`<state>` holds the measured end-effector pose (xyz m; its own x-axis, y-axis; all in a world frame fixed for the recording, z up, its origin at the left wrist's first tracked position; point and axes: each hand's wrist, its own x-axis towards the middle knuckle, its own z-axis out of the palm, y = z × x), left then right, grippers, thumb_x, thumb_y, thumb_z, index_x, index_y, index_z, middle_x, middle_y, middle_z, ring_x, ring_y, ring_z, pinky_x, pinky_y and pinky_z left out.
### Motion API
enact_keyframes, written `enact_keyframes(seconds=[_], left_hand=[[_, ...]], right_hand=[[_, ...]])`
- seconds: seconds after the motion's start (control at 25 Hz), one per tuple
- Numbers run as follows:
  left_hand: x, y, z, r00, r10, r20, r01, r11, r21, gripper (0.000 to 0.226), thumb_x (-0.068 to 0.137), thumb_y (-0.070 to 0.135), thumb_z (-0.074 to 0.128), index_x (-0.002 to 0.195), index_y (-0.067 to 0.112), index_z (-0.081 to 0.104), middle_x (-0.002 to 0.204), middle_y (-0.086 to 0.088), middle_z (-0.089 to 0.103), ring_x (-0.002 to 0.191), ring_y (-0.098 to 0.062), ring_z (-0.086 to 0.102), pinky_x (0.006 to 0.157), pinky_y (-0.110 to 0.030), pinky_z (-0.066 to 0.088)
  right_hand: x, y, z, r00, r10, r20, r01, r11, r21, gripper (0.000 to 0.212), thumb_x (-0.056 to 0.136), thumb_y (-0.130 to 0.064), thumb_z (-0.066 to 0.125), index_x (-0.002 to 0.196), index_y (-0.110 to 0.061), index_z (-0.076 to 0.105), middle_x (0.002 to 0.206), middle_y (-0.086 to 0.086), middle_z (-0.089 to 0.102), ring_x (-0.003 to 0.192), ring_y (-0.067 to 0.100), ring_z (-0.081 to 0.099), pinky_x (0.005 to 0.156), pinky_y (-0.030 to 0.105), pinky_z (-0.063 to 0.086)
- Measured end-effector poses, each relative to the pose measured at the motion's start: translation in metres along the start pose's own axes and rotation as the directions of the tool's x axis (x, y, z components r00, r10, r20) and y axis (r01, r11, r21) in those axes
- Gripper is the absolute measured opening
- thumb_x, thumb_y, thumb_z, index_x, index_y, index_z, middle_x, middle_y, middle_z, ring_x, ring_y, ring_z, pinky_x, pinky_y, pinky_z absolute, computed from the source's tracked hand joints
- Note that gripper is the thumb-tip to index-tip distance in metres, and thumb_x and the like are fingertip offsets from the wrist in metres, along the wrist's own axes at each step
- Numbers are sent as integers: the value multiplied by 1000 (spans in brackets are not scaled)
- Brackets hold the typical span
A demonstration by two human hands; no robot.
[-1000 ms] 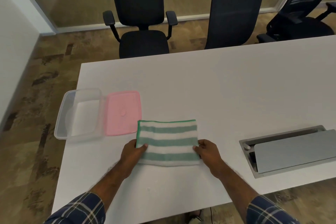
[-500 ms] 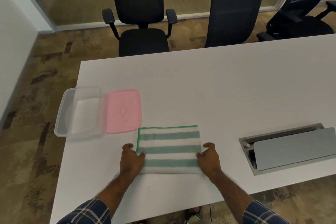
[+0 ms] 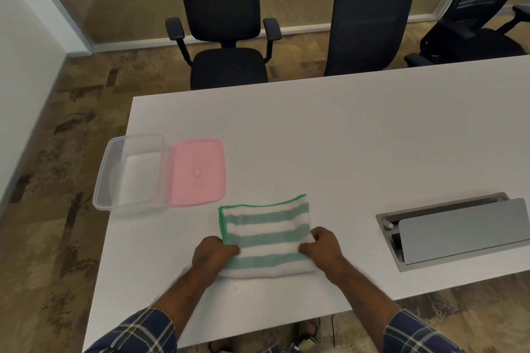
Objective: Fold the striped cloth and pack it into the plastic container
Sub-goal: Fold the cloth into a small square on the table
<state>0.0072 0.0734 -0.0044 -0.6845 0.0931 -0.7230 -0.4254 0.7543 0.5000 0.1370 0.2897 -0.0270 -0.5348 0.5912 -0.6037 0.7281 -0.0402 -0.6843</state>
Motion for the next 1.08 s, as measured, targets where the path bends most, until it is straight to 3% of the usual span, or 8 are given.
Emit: enact_keyframes(seconds=[0.16, 0.28, 0.36, 0.52, 0.6, 0.84, 1.0, 1.08], left_hand=[[-2, -2, -7, 985, -88, 151, 137, 922, -361, 42, 73, 5, 82, 111, 1, 63, 95, -13, 71, 81, -28, 69, 65, -38, 60], [-10, -1, -15, 991, -36, 128, 97, 854, -511, 65, 74, 3, 82, 126, 15, 43, 117, -12, 60, 96, -30, 64, 76, -44, 59], [-19, 7, -21, 991, 137, 12, -114, 870, -479, 64, 77, 2, 79, 122, 28, 41, 115, -12, 61, 92, -28, 64, 76, -43, 57], [-37, 34, -29, 882, 466, -72, -468, 850, -243, 34, 81, 1, 69, 98, 31, 65, 107, 2, 70, 106, -27, 66, 93, -42, 53], [-44, 52, -30, 829, 556, -59, -560, 825, -80, 35, 82, 5, 69, 108, 28, 70, 116, 5, 68, 115, -22, 62, 101, -34, 48], [-61, 86, -24, 753, 657, -2, -643, 738, 203, 75, 74, 24, 79, 142, 18, 48, 142, 2, 52, 125, -15, 51, 96, -19, 34], [-71, 96, -29, 744, 669, -5, -666, 742, 80, 45, 72, 20, 75, 113, 37, 65, 106, 21, 69, 91, 4, 64, 82, -23, 54], [-72, 97, -32, 761, 648, 23, -645, 761, -70, 43, 73, 16, 72, 96, 52, 66, 94, 22, 74, 86, 6, 69, 71, -18, 58]], right_hand=[[-11, -11, -7, 993, -67, 93, 47, 979, 200, 60, 69, 10, 70, 119, -15, 49, 104, 5, 61, 91, 22, 63, 65, 30, 53], [-18, -21, -15, 983, -143, 117, 115, 970, 215, 79, 69, 11, 67, 136, -23, 41, 115, 8, 62, 100, 24, 63, 75, 35, 56], [-24, -31, -18, 964, -234, 127, 216, 967, 138, 86, 71, 9, 65, 143, -27, 34, 126, 8, 60, 108, 24, 61, 86, 36, 55], [-39, -64, -20, 882, -444, 158, 462, 880, -110, 97, 74, 6, 61, 152, -28, 16, 143, -5, 46, 126, 15, 49, 98, 21, 41], [-46, -87, -17, 836, -517, 187, 545, 823, -161, 96, 73, 6, 59, 152, -27, 17, 152, -9, 37, 135, 12, 41, 102, 15, 33], [-66, -132, -1, 709, -675, 206, 696, 717, -46, 88, 86, -1, 60, 153, -28, 10, 159, -15, 17, 144, 0, 19, 118, 23, 20], [-78, -143, 2, 650, -686, 326, 695, 710, 110, 75, 96, -5, 50, 151, -38, 11, 156, -25, 15, 138, -14, 21, 103, 2, 25], [-81, -142, 1, 594, -687, 419, 736, 674, 61, 92, 87, 6, 53, 151, -41, 6, 157, -27, 5, 140, -11, 17, 100, 4, 30]])
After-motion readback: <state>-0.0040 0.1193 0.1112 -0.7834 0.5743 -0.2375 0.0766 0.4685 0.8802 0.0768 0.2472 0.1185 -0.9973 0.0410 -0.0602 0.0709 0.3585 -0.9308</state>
